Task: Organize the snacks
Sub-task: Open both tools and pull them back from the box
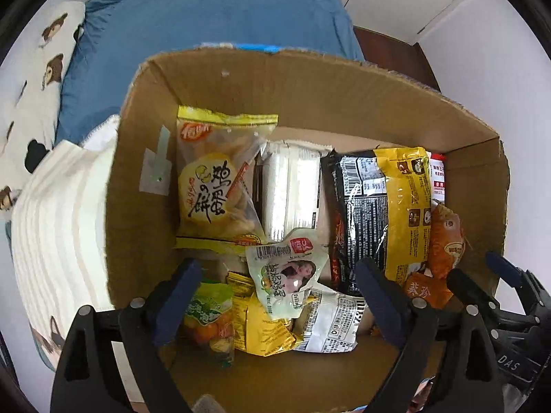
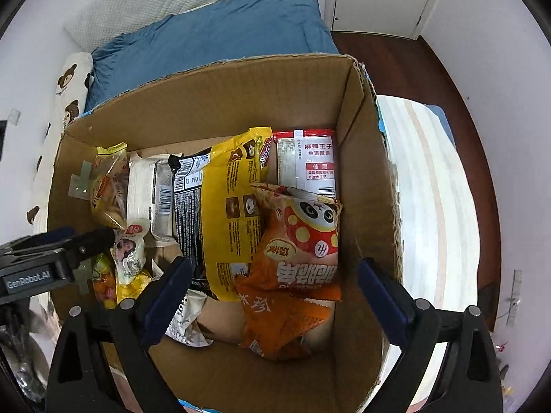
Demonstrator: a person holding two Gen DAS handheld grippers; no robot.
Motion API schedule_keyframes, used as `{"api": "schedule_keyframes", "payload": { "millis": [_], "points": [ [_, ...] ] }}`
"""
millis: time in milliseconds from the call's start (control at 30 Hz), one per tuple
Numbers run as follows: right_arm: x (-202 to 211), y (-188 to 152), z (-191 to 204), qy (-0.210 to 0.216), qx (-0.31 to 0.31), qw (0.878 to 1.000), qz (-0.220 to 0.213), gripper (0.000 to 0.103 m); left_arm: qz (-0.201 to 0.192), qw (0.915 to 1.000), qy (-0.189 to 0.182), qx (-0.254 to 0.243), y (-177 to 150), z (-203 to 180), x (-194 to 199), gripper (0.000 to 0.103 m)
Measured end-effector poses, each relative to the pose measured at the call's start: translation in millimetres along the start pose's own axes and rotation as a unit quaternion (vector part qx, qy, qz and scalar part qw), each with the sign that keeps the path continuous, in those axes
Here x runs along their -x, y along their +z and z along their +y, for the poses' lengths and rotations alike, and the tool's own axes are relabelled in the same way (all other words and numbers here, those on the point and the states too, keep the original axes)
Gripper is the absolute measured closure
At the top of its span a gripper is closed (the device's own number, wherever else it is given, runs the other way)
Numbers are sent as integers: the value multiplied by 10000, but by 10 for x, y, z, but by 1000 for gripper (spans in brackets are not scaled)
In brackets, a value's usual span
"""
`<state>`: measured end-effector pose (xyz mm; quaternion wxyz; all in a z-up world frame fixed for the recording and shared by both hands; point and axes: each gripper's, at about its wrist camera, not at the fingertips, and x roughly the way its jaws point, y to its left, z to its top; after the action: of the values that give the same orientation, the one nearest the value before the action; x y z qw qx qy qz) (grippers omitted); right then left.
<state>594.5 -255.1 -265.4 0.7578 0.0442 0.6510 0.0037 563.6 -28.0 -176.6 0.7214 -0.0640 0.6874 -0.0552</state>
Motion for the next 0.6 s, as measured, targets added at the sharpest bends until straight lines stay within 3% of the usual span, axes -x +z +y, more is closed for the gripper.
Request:
{"api": "schedule_keyframes", "payload": {
  "millis": [367, 600],
  "points": [
    [180, -113, -17, 60, -32, 9997, -215, 4, -347, 9993, 129, -64, -164, -81, 252, 11],
    [429, -338, 19, 76, -12, 9977, -667, 4, -990, 9946, 272, -158, -444, -151, 549, 11]
  ]
}}
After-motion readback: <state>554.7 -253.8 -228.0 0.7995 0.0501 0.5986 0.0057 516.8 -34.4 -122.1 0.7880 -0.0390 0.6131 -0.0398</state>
